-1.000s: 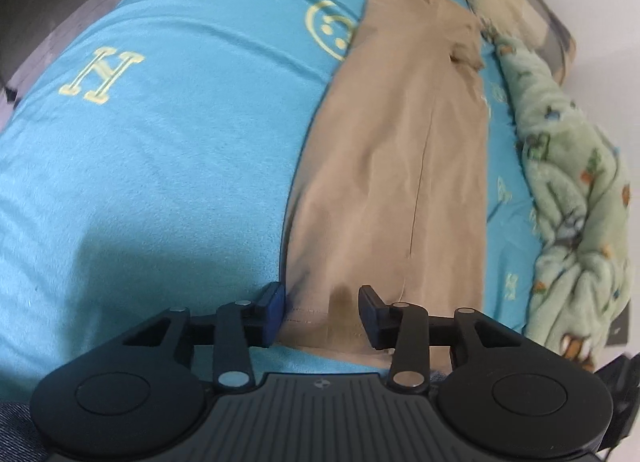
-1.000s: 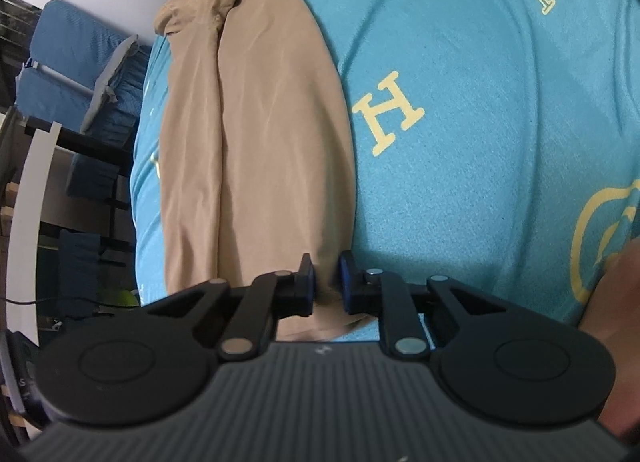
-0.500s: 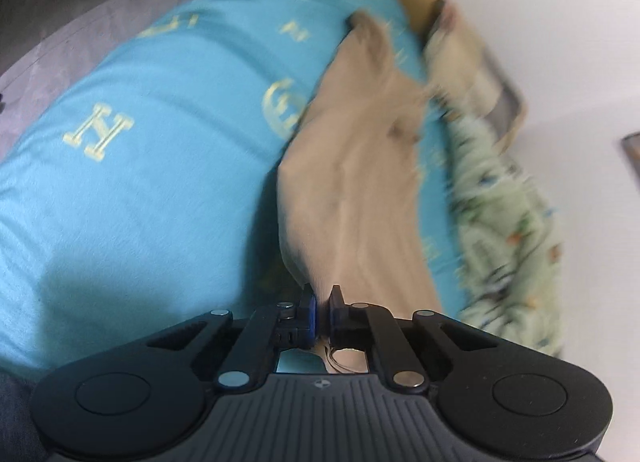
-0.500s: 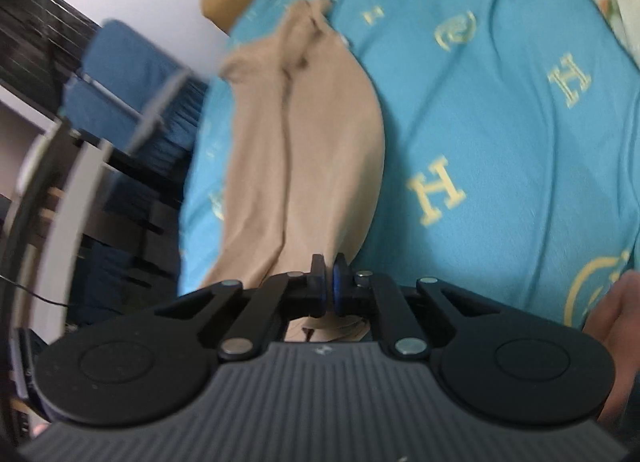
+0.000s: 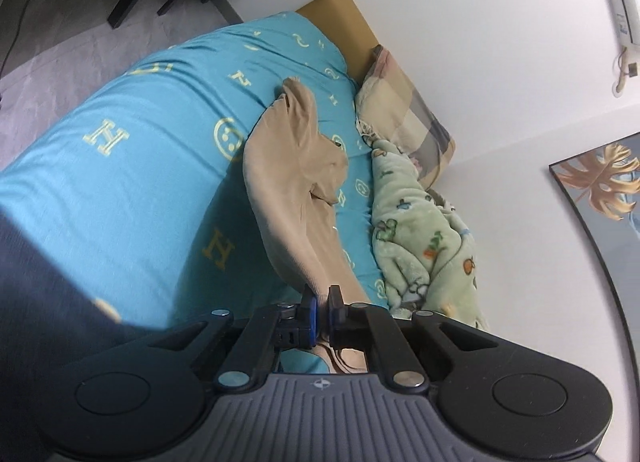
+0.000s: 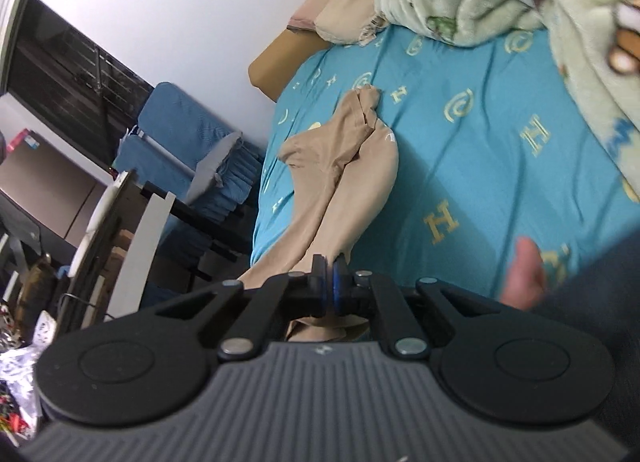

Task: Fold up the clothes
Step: 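Grasp the hem end with both grippers and fold it toward the collar, then open both grippers and lift them away from the folded shirt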

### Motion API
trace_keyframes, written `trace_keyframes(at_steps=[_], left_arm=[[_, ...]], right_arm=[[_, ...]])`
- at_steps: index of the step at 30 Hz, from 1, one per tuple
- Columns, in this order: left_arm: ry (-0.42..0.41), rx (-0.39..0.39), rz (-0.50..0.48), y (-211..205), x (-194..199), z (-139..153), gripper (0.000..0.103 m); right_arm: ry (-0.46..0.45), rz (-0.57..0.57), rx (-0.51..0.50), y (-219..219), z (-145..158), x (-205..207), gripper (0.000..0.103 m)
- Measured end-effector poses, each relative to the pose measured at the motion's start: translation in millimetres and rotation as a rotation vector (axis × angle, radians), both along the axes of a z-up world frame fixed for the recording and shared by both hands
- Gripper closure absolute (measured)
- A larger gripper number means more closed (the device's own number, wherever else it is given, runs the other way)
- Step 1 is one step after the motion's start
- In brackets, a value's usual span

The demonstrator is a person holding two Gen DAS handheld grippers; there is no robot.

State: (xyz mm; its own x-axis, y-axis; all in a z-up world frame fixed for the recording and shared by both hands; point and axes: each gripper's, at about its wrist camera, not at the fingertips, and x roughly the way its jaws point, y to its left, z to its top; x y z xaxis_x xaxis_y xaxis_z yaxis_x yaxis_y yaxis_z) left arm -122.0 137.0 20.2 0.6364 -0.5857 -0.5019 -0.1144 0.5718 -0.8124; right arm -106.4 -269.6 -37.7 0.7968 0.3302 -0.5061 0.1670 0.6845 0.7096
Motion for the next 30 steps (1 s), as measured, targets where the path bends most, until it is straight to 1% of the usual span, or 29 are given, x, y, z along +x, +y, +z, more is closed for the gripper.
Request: trace_keyframes(at_steps=[2, 5, 7, 11, 14, 17, 22, 25, 27, 28, 30], left_arm=[[0.002, 0.015, 0.009, -4, 0, -3, 0.098], [0.006, 0.041, 0.01, -10, 24, -7, 0.098], [0.009, 0.075, 0.012, -15, 56, -15, 0.098], [0.011, 0.12, 0.034, -23, 121, -26, 0.098], [-0.007, 0.171, 0.057, -33, 169, -36, 0.098], [-0.078, 0.234, 0.066, -45, 206, -39, 0.098], [-0.236, 0.361, 0.062, -63, 256, -46, 0.098], [-0.324, 0.477, 0.038, -77, 281, -55, 0.098], [-0.36, 0.534, 0.021, -86, 295, -65, 0.098], [-0.367, 0.553, 0.012, -89, 303, -71, 0.098], [-0.368, 0.595, -0.004, -97, 318, -85, 0.098]], right_arm=[[-0.011, -0.01, 0.001, -2, 3, -4, 0.097], [-0.03, -0.032, 0.012, -5, 1, 7, 0.097], [-0.019, -0.046, 0.015, -8, -5, 25, 0.097], [-0.009, -0.046, -0.035, -13, -14, 77, 0.097], [-0.003, -0.045, -0.07, -15, -22, 120, 0.097], [-0.013, -0.047, -0.107, -18, -28, 158, 0.097], [-0.094, -0.062, -0.186, -20, -43, 207, 0.097], [-0.139, -0.064, -0.239, -18, -54, 233, 0.097], [-0.17, -0.053, -0.297, -14, -62, 248, 0.097], [-0.186, -0.048, -0.326, -13, -66, 256, 0.097], [-0.189, -0.041, -0.384, -7, -75, 271, 0.097]])
